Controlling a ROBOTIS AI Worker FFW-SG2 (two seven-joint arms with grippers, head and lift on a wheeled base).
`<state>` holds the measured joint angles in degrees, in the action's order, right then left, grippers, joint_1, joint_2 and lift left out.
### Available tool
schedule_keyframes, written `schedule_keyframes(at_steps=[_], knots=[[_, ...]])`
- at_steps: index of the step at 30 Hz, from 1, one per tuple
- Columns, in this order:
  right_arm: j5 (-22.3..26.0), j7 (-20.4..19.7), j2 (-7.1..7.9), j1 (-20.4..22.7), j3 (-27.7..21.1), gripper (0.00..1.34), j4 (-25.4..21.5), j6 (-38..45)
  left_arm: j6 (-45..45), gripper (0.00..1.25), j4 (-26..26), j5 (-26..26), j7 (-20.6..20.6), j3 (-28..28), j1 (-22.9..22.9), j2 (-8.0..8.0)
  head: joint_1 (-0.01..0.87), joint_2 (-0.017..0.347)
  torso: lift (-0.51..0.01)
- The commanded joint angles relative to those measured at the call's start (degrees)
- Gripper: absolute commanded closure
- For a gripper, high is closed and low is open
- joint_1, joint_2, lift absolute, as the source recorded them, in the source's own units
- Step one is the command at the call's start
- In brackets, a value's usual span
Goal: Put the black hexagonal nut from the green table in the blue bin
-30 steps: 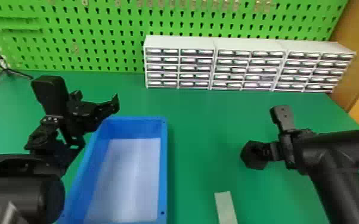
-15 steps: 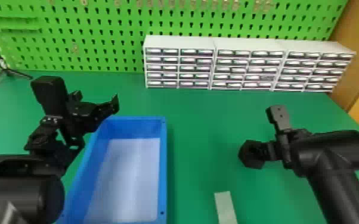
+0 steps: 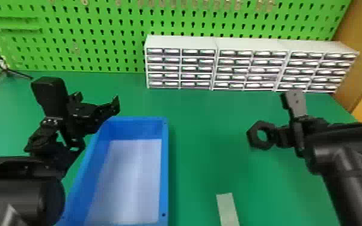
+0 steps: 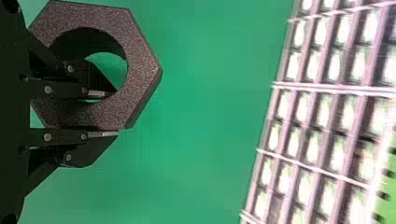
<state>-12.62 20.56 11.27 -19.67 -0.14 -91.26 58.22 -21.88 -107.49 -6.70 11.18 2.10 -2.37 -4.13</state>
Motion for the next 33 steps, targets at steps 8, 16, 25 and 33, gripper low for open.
schedule_keyframes(at_steps=[8, 16, 25, 33], knots=[[6.21, -0.08, 0.33, 0.86, -5.75, 1.13, -10.87, -9.35, 0.00, 0.13, 0.00, 0.02, -0.02, 0.27, 0.09, 0.00, 0.692, 0.008, -0.097], [26.86, -6.15, -0.11, 1.56, -8.91, 1.13, -12.80, -20.25, 0.00, 0.13, 0.00, 0.64, -0.02, 0.36, 0.09, 0.00, 0.692, 0.008, -0.097], [46.99, -11.16, -2.13, 3.06, -3.90, 1.13, -11.13, -27.98, 0.00, 0.13, 0.00, 1.60, -1.07, 0.45, 0.18, 0.09, 0.692, 0.008, -0.097], [61.14, -11.51, -1.08, 2.00, 8.40, 1.13, -6.12, -28.16, 0.00, 0.13, 0.00, 1.60, -2.39, 0.71, -0.18, 0.09, 0.692, 0.008, -0.097]])
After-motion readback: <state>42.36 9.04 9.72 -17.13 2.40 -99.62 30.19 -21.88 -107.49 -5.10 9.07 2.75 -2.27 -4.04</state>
